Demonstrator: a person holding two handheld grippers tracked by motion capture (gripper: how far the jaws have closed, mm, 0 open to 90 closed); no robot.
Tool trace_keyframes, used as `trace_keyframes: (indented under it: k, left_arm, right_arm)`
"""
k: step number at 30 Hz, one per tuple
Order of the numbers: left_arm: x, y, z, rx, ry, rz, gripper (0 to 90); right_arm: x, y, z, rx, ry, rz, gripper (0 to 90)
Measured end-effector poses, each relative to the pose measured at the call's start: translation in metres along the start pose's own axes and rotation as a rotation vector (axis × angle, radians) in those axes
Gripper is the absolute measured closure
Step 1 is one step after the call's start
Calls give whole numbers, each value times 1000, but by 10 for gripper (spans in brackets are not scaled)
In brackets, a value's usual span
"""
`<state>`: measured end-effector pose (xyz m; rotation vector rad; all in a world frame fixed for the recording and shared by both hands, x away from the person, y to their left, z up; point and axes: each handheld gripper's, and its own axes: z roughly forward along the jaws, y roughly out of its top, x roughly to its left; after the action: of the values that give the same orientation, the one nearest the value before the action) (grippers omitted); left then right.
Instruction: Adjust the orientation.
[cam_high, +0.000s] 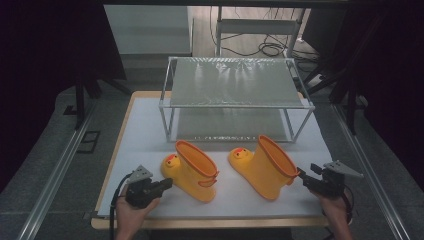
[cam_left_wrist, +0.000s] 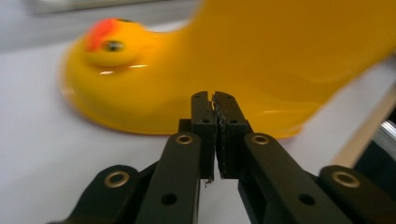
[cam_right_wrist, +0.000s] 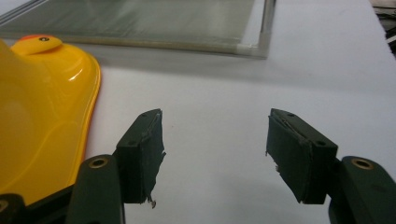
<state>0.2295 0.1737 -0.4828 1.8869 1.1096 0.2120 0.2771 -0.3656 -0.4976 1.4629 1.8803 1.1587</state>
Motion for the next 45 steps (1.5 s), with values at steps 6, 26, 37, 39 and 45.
trace_keyframes:
  k: [6,26,37,39,45]
  left_arm:
    - [-37,-9,16,23,-50,63,900]
    - [-106,-5,86,-18,44,180,900]
    - [-95,-14,70,-27,41,162,900]
    - [-90,-16,63,-28,46,153,900]
    - [-68,-26,41,-40,57,112,900]
  right_arm:
    - [-5,-2,-1,-6,-9,38,362]
    - [-3,-5,2,11,-18,36,362]
    - [-6,-5,0,0,-39,54,364]
    - [-7,-5,0,-2,-40,57,365]
    - [-7,-5,1,4,-38,59,367]
